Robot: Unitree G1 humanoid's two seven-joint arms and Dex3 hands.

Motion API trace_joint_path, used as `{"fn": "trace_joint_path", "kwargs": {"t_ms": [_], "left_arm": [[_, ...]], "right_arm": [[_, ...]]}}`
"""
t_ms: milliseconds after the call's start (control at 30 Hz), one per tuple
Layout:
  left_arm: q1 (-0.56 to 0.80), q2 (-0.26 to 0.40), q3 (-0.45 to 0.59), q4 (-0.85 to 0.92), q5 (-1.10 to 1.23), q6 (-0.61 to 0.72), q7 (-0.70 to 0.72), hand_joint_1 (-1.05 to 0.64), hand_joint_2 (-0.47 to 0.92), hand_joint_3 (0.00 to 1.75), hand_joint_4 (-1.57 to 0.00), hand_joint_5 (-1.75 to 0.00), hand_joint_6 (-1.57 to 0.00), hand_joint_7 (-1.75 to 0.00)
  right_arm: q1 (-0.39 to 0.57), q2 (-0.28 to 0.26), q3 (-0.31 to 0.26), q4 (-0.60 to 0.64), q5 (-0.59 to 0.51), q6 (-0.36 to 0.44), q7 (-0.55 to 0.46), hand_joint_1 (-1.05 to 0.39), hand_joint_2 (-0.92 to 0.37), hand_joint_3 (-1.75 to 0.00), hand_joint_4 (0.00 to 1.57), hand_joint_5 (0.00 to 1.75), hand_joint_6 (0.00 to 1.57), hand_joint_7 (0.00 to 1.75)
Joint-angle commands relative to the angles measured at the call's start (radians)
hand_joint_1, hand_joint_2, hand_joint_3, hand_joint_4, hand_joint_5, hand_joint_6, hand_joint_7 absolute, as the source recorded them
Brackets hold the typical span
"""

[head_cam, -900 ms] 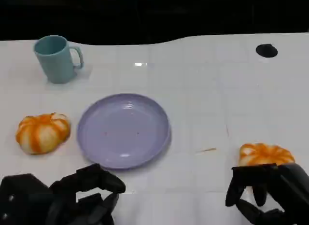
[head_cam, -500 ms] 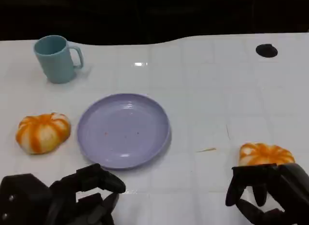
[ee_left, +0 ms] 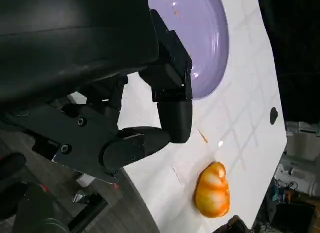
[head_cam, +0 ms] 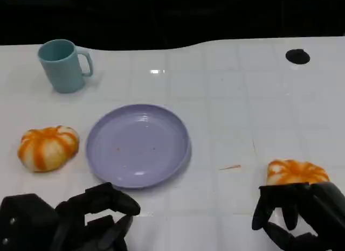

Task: Grasp the bread from the table and place it into the plate.

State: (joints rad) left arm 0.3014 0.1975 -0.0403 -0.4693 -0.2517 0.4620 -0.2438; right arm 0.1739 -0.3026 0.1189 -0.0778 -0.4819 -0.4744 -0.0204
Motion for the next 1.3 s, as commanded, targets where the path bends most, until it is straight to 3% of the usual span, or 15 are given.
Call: {"fn": "trace_joint_path", "kwargs": {"t_ms": [33, 133, 267, 433, 567, 733, 767, 1000, 1167, 1300], "left_arm": [[0.005, 0.006, 0.011, -0.014, -0.003, 0.007, 0.001, -0.3, 0.75, 0.75, -0.7, -1.75, -0.66, -1.27], [0.002, 0.004, 0.011, -0.01, -0.005, 0.008, 0.0, -0.29, 0.75, 0.75, -0.7, -1.75, -0.66, -1.27], [0.001, 0.005, 0.01, -0.013, -0.001, 0.01, 0.003, -0.29, 0.75, 0.75, -0.7, -1.75, -0.66, -1.28], [0.0, 0.003, 0.013, -0.012, -0.006, 0.016, 0.002, -0.27, 0.76, 0.76, -0.68, -1.75, -0.65, -1.28], [-0.002, 0.011, 0.005, -0.012, 0.011, 0.007, 0.001, -0.27, 0.77, 0.76, -0.68, -1.75, -0.64, -1.29], [-0.003, 0.009, 0.003, -0.012, 0.012, 0.007, 0.0, -0.27, 0.76, 0.77, -0.69, -1.75, -0.63, -1.3], [-0.003, 0.007, 0.003, -0.014, 0.013, 0.013, 0.003, -0.28, 0.76, 0.77, -0.7, -1.75, -0.63, -1.31], [-0.008, 0.008, 0.001, -0.014, 0.017, 0.02, 0.006, -0.28, 0.75, 0.78, -0.71, -1.75, -0.63, -1.31], [-0.009, 0.006, 0.0, -0.009, 0.02, 0.013, 0.006, -0.28, 0.75, 0.78, -0.69, -1.75, -0.63, -1.32], [-0.01, 0.001, -0.001, -0.008, 0.019, 0.015, 0.007, -0.28, 0.75, 0.78, -0.69, -1.75, -0.63, -1.33]], "right_arm": [[0.003, -0.006, -0.011, -0.004, 0.023, 0.009, 0.002, -0.15, -0.21, -1.3, 0.93, 1.74, 0.93, 1.15], [0.008, 0.0, -0.016, -0.024, 0.033, 0.035, 0.007, -0.13, -0.25, -1.21, 0.87, 1.71, 0.89, 1.06], [0.013, -0.005, -0.02, -0.074, 0.004, 0.085, 0.009, -0.1, -0.28, -1.09, 0.81, 1.33, 0.89, 0.81], [0.008, -0.032, -0.021, -0.128, -0.102, 0.126, -0.005, -0.09, -0.23, -1.07, 0.73, 1.16, 0.87, 0.57], [0.005, -0.057, -0.023, -0.178, -0.207, 0.17, 0.002, -0.1, -0.19, -1.02, 0.65, 0.81, 0.85, 0.3], [0.008, -0.077, -0.027, -0.237, -0.256, 0.233, 0.04, -0.08, -0.19, -0.96, 0.58, 0.63, 0.82, 0.16], [0.009, -0.083, -0.031, -0.256, -0.267, 0.251, 0.055, -0.08, -0.19, -0.95, 0.49, 0.57, 0.76, 0.12], [0.003, -0.114, -0.045, -0.377, -0.343, 0.393, 0.203, -0.15, -0.29, -0.75, 0.25, 0.45, 0.55, 0.0], [-0.002, -0.132, -0.037, -0.415, -0.399, 0.443, 0.273, -0.21, -0.43, -0.5, 0.08, 0.49, 0.38, 0.0], [-0.009, -0.144, -0.031, -0.419, -0.437, 0.466, 0.308, -0.23, -0.55, -0.3, 0.01, 0.52, 0.35, 0.0]]}}
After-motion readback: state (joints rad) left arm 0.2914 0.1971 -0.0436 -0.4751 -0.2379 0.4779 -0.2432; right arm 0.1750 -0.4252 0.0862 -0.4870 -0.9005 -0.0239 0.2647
